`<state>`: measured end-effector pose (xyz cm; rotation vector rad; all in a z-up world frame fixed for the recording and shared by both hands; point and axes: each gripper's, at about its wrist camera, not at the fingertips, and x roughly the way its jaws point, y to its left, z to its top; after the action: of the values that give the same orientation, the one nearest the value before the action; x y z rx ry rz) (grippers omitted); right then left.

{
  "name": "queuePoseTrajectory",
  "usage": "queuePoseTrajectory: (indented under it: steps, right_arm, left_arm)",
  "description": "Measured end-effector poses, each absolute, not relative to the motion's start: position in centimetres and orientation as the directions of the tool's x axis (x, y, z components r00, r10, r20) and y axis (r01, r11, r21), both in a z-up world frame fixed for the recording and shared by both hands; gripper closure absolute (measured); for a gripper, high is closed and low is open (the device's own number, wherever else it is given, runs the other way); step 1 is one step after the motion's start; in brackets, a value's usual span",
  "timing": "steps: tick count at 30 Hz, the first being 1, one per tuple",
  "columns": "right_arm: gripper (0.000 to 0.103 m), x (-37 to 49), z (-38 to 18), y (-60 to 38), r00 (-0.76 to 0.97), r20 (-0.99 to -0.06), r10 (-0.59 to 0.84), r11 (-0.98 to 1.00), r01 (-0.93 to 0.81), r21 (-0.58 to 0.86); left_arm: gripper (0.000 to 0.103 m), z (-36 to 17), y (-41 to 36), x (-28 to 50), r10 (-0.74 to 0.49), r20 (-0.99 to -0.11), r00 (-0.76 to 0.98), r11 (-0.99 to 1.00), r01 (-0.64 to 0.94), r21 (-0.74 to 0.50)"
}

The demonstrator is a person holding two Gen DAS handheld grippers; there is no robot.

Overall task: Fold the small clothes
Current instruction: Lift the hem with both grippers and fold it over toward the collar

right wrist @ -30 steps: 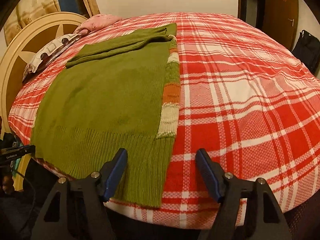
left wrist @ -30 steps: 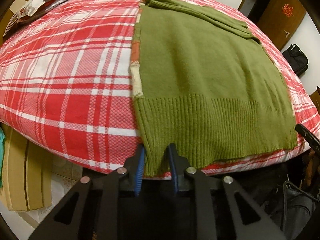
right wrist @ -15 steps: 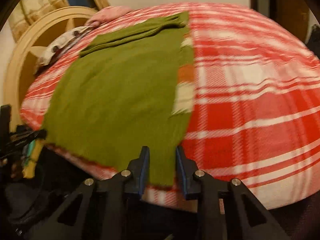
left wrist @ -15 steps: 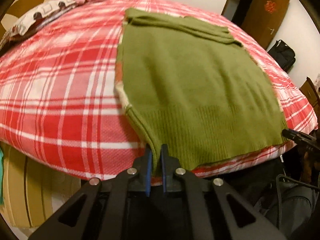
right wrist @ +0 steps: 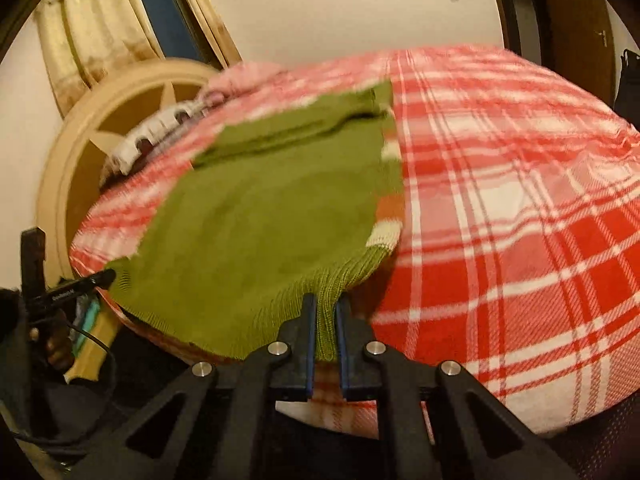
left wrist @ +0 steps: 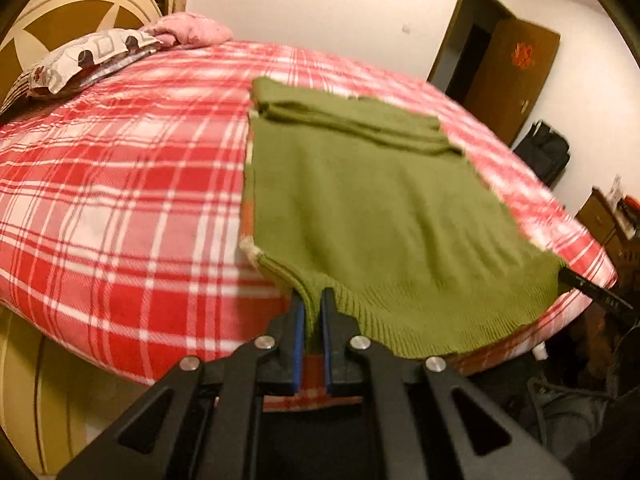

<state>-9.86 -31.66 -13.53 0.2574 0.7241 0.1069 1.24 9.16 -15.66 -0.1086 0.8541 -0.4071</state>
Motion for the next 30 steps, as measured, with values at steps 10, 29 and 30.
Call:
queuePoseTrajectory:
  steps: [10, 29, 30]
  right_arm:
    - [0.095, -6.9, -9.3, -32.3, 0.823, -0.537, 0.185, 0.956, -0.024, 0.292]
    - [0.095, 8.0, -1.4, -34.2, 0.881, -0.454, 0.131, 0.970, -0.018, 0.244]
    - [0.095, 9.0, -1.1, -34.3, 0.882, -0.454, 0.126, 0.971, -0.016, 0.240]
  left_arm:
    - [0.096, -12.8, 9.2, 5.2, -0.457, -0.631, 0.627, 0.889, 0.312, -0.335]
    - [0.096, -7.0, 8.2, 18.7, -0.461, -0.496, 0.736, 0.876, 0.288, -0.387]
    - [0.096, -6.8, 8.0, 19.6, -0.458, -0.496, 0.738, 0.878, 0.287, -0.384]
